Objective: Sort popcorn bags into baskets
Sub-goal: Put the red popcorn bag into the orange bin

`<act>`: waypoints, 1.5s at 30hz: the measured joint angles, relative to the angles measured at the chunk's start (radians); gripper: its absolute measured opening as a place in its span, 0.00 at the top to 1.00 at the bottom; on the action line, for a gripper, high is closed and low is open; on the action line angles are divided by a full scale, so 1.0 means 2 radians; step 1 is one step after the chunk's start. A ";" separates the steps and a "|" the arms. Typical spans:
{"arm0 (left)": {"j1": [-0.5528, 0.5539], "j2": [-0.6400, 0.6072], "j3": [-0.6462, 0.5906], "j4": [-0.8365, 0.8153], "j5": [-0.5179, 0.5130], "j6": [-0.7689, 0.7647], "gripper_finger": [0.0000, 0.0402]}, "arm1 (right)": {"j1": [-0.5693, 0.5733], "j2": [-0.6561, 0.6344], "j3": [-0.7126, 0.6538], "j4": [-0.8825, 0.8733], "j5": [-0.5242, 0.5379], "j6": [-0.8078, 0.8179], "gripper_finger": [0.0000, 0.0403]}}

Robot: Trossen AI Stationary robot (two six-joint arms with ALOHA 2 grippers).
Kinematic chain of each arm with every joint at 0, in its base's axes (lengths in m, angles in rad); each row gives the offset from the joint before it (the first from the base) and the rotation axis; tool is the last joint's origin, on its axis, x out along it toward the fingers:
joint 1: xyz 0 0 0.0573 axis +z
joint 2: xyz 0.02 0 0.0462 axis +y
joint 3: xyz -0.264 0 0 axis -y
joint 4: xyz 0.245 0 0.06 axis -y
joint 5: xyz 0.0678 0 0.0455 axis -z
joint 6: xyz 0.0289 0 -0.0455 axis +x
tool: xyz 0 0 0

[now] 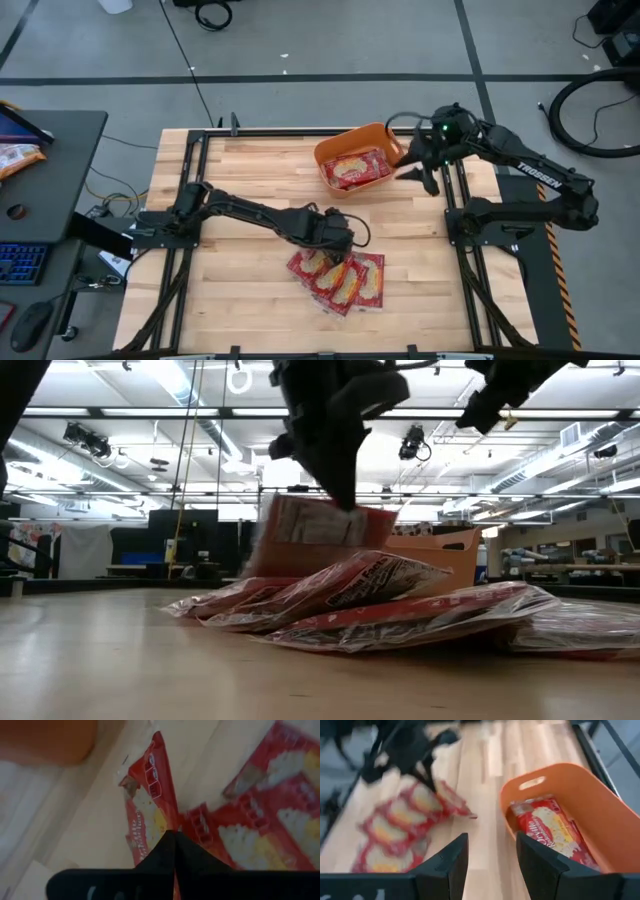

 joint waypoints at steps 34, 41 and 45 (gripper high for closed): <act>0.157 0.010 0.080 0.250 -0.125 0.276 1.00 | 0.041 -0.074 -0.002 0.005 0.270 0.106 0.58; 0.178 0.030 0.033 0.259 -0.090 0.269 0.93 | 0.042 -0.078 -0.002 0.004 0.268 0.115 0.58; 0.175 0.031 0.030 0.265 -0.043 0.247 0.84 | 0.042 -0.077 -0.002 0.004 0.268 0.122 0.58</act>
